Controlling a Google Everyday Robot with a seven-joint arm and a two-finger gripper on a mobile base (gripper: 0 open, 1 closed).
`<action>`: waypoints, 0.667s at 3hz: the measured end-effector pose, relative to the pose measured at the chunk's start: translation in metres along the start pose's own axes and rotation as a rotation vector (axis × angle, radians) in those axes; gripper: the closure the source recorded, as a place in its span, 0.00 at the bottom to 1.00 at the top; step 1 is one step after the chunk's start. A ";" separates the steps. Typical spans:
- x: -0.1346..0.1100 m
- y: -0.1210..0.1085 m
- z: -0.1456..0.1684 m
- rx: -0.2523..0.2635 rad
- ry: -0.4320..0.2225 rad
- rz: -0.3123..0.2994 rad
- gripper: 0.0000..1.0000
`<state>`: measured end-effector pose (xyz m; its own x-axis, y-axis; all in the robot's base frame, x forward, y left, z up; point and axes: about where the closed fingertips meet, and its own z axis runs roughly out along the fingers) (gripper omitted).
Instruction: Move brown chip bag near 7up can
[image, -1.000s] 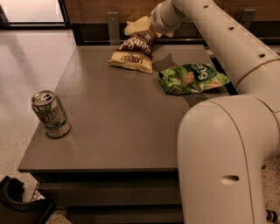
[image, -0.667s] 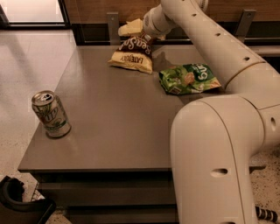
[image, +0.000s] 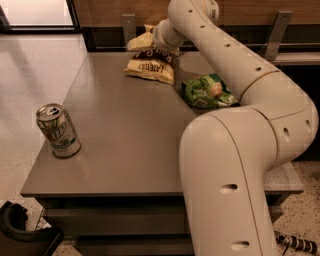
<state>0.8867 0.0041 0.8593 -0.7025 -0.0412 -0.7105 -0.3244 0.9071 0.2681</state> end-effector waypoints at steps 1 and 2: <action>0.010 0.004 0.014 -0.001 0.035 -0.004 0.25; 0.012 0.005 0.017 -0.003 0.040 -0.004 0.49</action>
Offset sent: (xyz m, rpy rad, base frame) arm 0.0005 0.0083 -0.0143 -0.0118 0.0282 0.0116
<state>0.8874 0.0155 0.8406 -0.7260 -0.0616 -0.6849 -0.3291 0.9056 0.2674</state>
